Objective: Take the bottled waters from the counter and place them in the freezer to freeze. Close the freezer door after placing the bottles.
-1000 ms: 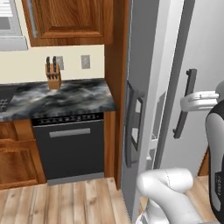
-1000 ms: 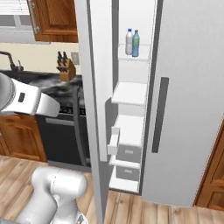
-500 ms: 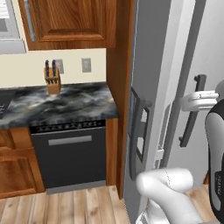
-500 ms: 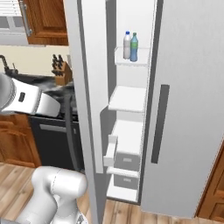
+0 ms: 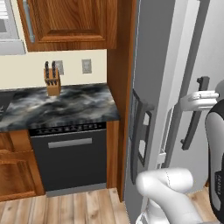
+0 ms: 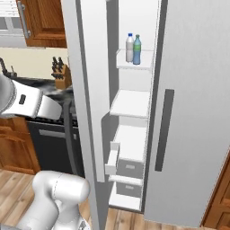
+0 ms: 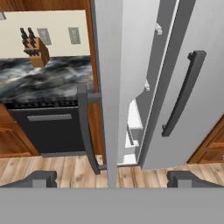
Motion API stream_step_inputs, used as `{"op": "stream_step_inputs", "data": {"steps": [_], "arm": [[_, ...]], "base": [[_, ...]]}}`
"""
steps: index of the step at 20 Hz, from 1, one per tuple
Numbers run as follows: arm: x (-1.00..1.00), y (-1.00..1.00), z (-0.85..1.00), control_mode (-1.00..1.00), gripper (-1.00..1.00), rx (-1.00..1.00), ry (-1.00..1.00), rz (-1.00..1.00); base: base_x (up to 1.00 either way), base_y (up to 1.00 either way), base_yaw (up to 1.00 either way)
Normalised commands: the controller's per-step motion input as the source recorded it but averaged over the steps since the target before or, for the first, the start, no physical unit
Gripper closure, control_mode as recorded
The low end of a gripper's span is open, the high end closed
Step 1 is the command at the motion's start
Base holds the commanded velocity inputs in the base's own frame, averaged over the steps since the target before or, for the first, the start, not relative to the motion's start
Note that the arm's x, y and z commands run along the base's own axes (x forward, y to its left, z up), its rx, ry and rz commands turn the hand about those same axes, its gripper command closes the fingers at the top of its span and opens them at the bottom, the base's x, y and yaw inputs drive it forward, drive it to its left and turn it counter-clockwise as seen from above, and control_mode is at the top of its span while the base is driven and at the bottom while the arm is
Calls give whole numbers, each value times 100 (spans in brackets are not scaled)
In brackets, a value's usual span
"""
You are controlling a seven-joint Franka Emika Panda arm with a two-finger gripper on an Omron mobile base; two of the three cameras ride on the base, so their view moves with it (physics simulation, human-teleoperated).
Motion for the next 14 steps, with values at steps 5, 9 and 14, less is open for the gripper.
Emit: {"op": "stream_step_inputs", "data": {"steps": [5,9,14], "arm": [[0,0,0,100,-100,0,0,0],[0,0,0,100,-100,0,0,0],[16,10,0,-100,-100,0,-1,-1]], "base": [[23,2,0],[43,14,0],[31,12,0]]}}
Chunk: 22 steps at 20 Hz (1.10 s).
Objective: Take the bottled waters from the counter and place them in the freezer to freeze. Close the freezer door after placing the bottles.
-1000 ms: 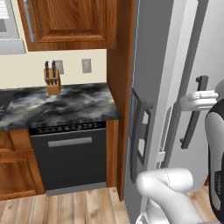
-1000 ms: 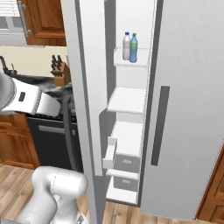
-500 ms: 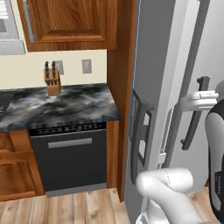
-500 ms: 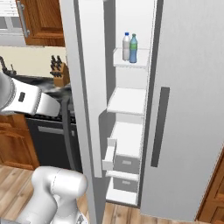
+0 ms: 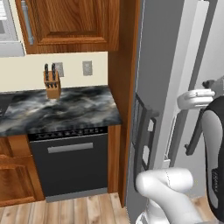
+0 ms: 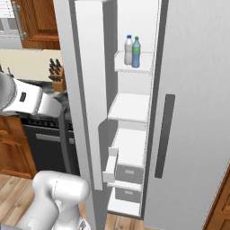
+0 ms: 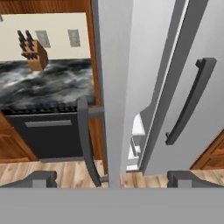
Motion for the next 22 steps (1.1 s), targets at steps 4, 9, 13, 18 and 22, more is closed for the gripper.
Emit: {"op": "stream_step_inputs", "data": {"steps": [4,9,13,18,22], "arm": [[38,30,0,-100,-100,0,-4,-5],[29,39,-1,-100,-100,0,-5,-13],[40,45,-7,-100,-100,-2,-7,-17],[30,51,-21,-100,-100,-1,-7,-28],[7,39,-53,-100,-100,0,-10,-54]], "base": [[0,0,0],[0,0,0],[0,0,0],[0,0,0],[0,0,0]]}}
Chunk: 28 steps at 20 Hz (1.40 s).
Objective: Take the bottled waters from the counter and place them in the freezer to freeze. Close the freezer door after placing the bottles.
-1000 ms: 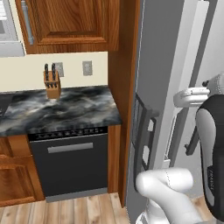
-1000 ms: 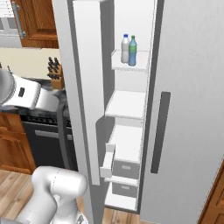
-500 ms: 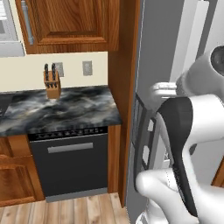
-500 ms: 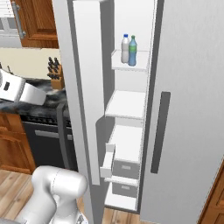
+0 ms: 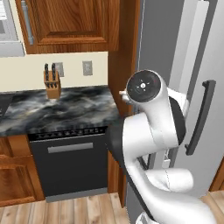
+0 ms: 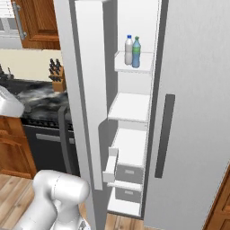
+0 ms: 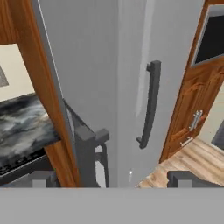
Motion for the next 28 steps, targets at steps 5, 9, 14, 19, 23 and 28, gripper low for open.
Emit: {"op": "stream_step_inputs", "data": {"steps": [5,9,14,19,23,28], "arm": [[1,30,-84,-100,-100,0,-3,-62],[42,4,-74,-100,-100,-5,0,-36],[53,-4,-35,-100,-100,0,-3,-24],[48,0,-22,-100,-100,0,-1,-20],[35,0,-23,-100,-100,0,0,-16],[38,-6,-16,-100,-100,0,0,-13]], "base": [[0,0,0],[0,0,0],[0,0,0],[0,0,0],[0,0,0],[0,0,0]]}}
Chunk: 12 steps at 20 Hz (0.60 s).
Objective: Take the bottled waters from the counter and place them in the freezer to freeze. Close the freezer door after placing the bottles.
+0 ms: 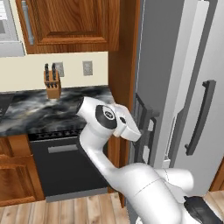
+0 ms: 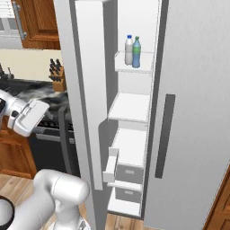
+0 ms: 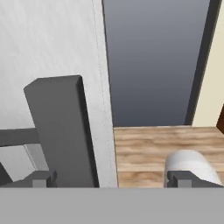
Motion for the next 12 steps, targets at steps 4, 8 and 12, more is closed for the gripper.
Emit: {"op": "stream_step_inputs", "data": {"steps": [4,8,12], "arm": [[40,0,-4,-100,-100,0,0,-1],[23,0,0,-100,-100,0,0,0],[4,-8,0,-100,-100,0,0,0]], "base": [[0,0,0],[0,0,0],[0,0,0]]}}
